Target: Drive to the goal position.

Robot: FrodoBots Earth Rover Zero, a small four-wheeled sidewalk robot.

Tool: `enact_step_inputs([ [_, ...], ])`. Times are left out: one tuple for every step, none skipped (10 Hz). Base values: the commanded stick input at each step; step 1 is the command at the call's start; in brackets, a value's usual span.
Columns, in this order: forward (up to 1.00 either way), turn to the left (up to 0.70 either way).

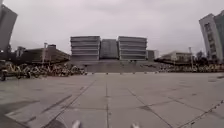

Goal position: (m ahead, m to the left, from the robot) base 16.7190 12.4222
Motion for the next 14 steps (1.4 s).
enact_step_inputs([
  [0.70, 0.00],
  [0.70, 0.00],
  [0.70, 0.00],
  [0.70, 0.00],
  [0.70, 0.00],
  [0.70, 0.00],
  [0.70, 0.00],
  [0.70, 0.00],
  [0.70, 0.00],
  [0.70, 0.00],
  [0.70, 0.00],
  [0.70, 0.00],
  [0.70, 0.00],
  [0.70, 0.00],
])
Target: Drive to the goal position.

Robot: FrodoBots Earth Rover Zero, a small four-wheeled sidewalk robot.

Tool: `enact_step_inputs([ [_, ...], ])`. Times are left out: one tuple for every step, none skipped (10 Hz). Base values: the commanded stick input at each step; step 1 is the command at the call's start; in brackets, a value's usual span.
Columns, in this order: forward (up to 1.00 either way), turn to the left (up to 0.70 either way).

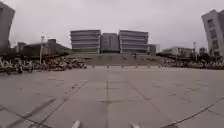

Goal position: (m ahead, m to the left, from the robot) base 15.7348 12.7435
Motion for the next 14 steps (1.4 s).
enact_step_inputs([
  [0.70, 0.00],
  [0.70, 0.00],
  [0.70, 0.00],
  [0.70, 0.00],
  [0.70, 0.00],
  [0.70, 0.00],
  [0.70, 0.00],
  [0.70, 0.00],
  [0.70, 0.00],
  [0.70, 0.00],
  [0.70, 0.00],
  [0.70, 0.00],
  [0.70, 0.00],
  [0.70, 0.00],
])
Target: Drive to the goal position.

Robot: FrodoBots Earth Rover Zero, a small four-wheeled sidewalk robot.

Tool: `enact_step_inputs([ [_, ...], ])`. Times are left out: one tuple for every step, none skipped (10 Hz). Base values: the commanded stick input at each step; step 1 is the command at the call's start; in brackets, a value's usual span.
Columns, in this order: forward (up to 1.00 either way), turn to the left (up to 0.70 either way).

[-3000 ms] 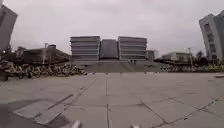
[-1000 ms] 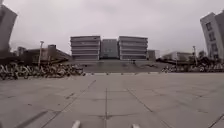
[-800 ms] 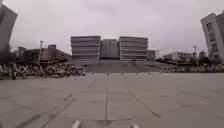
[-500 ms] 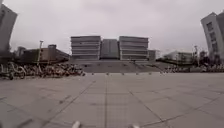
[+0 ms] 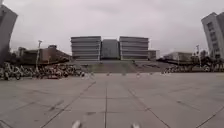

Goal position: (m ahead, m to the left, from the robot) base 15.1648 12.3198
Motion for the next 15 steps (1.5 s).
enact_step_inputs([
  [0.70, 0.00],
  [0.70, 0.00],
  [0.70, 0.00],
  [0.70, 0.00],
  [0.70, 0.00],
  [0.70, 0.00],
  [0.70, 0.00],
  [0.70, 0.00],
  [0.70, 0.00],
  [0.70, 0.00],
  [0.70, 0.00],
  [0.70, 0.00],
  [0.70, 0.00],
  [0.70, 0.00],
  [0.70, 0.00],
])
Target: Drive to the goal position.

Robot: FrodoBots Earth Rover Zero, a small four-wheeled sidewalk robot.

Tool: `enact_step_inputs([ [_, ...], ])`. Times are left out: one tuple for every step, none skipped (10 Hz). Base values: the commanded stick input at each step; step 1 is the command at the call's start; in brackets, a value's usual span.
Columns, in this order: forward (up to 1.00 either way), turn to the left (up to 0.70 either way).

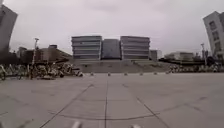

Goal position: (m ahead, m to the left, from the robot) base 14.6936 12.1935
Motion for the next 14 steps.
enact_step_inputs([
  [0.70, 0.00],
  [0.70, 0.00],
  [0.70, 0.00],
  [0.70, 0.00],
  [0.70, 0.00],
  [0.70, 0.00],
  [0.70, 0.00],
  [0.70, 0.00],
  [0.70, 0.00],
  [0.70, 0.00],
  [0.70, 0.00],
  [0.70, 0.00],
  [0.70, 0.00],
  [0.70, 0.00],
])
